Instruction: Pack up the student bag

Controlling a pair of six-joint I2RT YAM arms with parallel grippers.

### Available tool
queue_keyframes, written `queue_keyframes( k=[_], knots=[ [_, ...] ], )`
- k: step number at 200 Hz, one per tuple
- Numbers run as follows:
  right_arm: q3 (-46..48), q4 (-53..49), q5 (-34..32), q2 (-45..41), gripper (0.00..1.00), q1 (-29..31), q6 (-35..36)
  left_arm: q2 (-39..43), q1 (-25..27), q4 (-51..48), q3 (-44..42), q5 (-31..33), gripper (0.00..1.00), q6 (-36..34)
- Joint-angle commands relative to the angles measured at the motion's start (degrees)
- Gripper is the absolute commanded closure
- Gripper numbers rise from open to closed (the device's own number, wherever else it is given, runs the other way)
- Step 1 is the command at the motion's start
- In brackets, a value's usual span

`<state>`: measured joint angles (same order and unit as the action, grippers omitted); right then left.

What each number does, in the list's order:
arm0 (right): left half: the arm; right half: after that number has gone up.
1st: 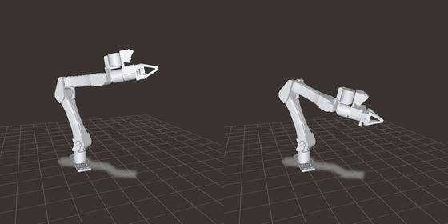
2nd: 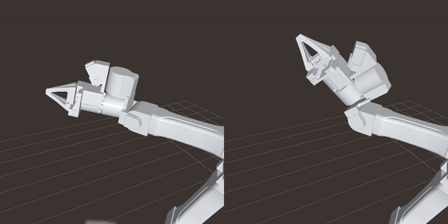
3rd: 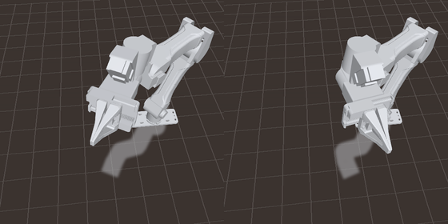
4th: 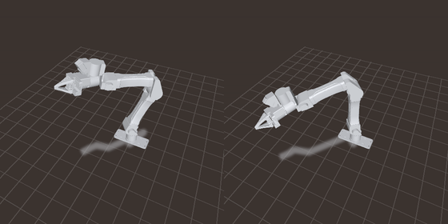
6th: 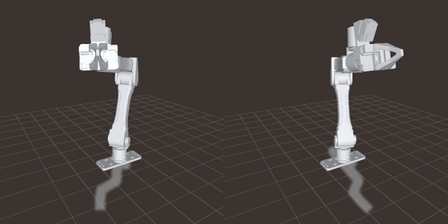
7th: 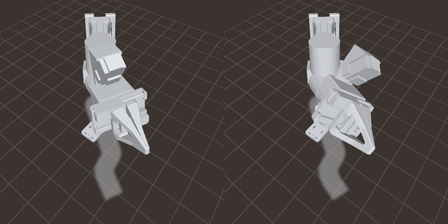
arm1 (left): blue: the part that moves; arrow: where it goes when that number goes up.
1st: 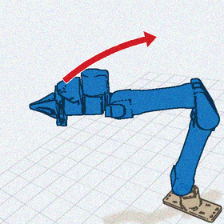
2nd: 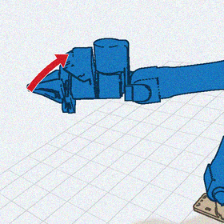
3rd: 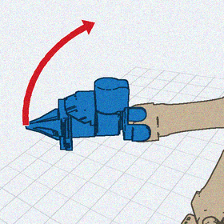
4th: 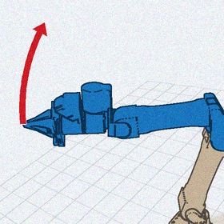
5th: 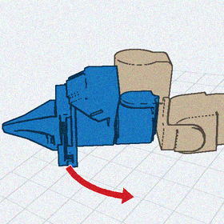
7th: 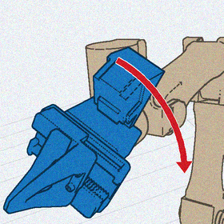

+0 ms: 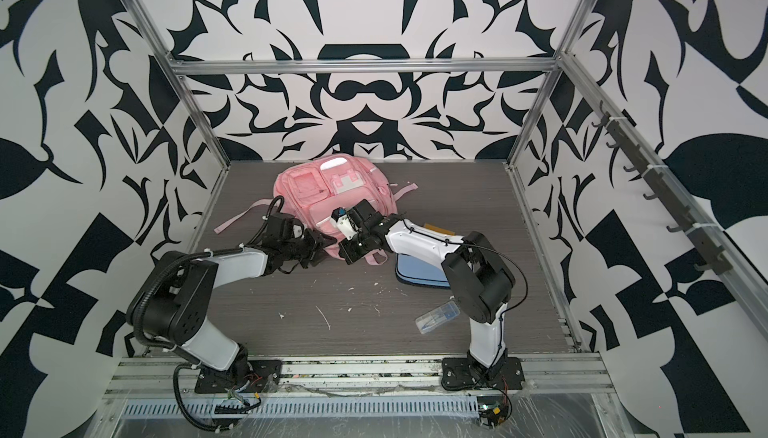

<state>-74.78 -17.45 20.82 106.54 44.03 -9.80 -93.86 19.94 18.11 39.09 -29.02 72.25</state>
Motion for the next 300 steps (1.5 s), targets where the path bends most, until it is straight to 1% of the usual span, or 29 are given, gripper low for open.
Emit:
queue_keyframes(
  k=[1, 5, 20, 39, 64, 80, 116, 147, 161, 169, 184, 199, 202, 205, 210, 213, 219, 225, 230, 232, 252, 270, 286, 300],
  knots=[
    [1.6, 3.2, -1.0, -4.8, 1.00, 0.6, -3.3, -1.1, 0.7, 8.8, 0.5, 0.4, 0.75, 3.6],
    [1.9, 3.0, -1.5, -5.0, 1.00, 0.5, -3.6, -0.9, 0.7, 8.3, 0.5, 0.2, 0.78, 3.5],
    [3.6, 2.3, -2.9, -6.2, 1.00, -0.7, -5.3, 0.1, 0.1, 6.4, -0.5, 0.6, 1.00, 2.7],
    [7.0, 2.7, -5.0, -8.6, 1.00, -3.1, -7.7, 1.2, -1.2, 5.9, -2.6, 1.3, 1.00, 2.6],
    [10.9, 3.5, -6.0, -12.0, 1.00, -8.6, -11.2, 2.3, -3.5, 3.5, -3.1, 1.2, 1.00, 0.9],
    [11.9, 2.9, -6.1, -13.3, 1.00, -12.0, -11.4, 2.7, -4.7, 2.0, -2.7, 1.3, 1.00, -0.5],
    [8.4, -3.4, -7.9, -12.8, 1.00, -17.3, -6.5, 3.9, -8.4, -0.5, -2.7, 1.8, 1.00, -3.1],
    [6.3, -7.0, -8.8, -12.0, 1.00, -21.3, -2.2, 6.0, -16.0, -2.6, -3.3, 1.0, 1.00, -8.0],
    [4.7, -8.3, -9.2, -11.0, 1.00, -21.5, 0.4, 5.9, -19.4, -4.8, -2.2, -0.5, 1.00, -10.7],
    [3.6, -9.3, -9.4, -10.1, 1.00, -21.5, 1.8, 5.8, -20.3, -7.4, -0.8, -1.1, 1.00, -12.9],
    [1.6, -10.8, -10.7, -9.0, 1.00, -20.7, 4.6, 5.6, -20.9, -13.1, 2.5, -0.4, 1.00, -16.7],
    [0.0, -9.9, -8.9, -8.5, 1.00, -17.9, 7.4, 5.0, -20.8, -16.6, 5.1, 0.2, 1.00, -19.0],
    [-0.2, -9.6, -8.1, -8.5, 1.00, -17.2, 7.7, 4.7, -20.6, -17.0, 5.5, 0.0, 0.93, -19.2],
    [-0.3, -9.1, -7.1, -8.4, 1.00, -16.5, 8.0, 4.5, -20.5, -17.4, 6.0, -0.2, 0.84, -19.3],
    [-0.5, -8.2, -5.4, -8.3, 1.00, -15.3, 8.5, 4.3, -20.0, -18.3, 6.5, -0.4, 0.64, -19.6],
    [-0.6, -7.9, -4.6, -8.2, 1.00, -14.5, 8.8, 4.3, -19.7, -19.0, 6.9, -0.5, 0.50, -19.7],
    [-1.0, -7.0, -3.2, -7.9, 1.00, -12.7, 9.3, 4.4, -18.9, -20.7, 7.6, -0.6, 0.30, -20.1],
    [-1.7, -6.6, -2.4, -7.3, 1.00, -10.9, 9.8, 4.8, -18.0, -22.7, 8.2, -0.4, 0.12, -20.4],
    [-2.7, -6.6, -2.1, -6.5, 1.00, -9.4, 9.9, 5.3, -17.2, -24.7, 8.6, -0.2, 0.02, -20.8],
    [-3.1, -6.7, -2.0, -6.2, 1.00, -8.8, 9.9, 5.6, -17.0, -25.5, 8.7, -0.2, 0.00, -20.9],
    [-7.8, -7.2, -1.2, -2.3, 1.00, -4.1, 8.9, 9.9, -14.2, -33.2, 8.4, 1.1, 0.01, -21.5],
    [-11.7, -6.7, -0.3, 0.4, 1.00, -1.8, 7.0, 15.7, -11.5, -38.4, 6.2, 3.0, 0.01, -20.9],
    [-14.1, -5.9, 1.4, 1.7, 1.00, -0.9, 5.9, 20.1, -9.1, -38.4, 2.7, 3.0, 0.01, -17.5],
    [-15.7, -6.0, 3.2, 2.4, 1.00, -0.1, 6.2, 24.0, -8.0, -34.4, -0.3, 3.1, 0.01, -13.9]
  ],
)
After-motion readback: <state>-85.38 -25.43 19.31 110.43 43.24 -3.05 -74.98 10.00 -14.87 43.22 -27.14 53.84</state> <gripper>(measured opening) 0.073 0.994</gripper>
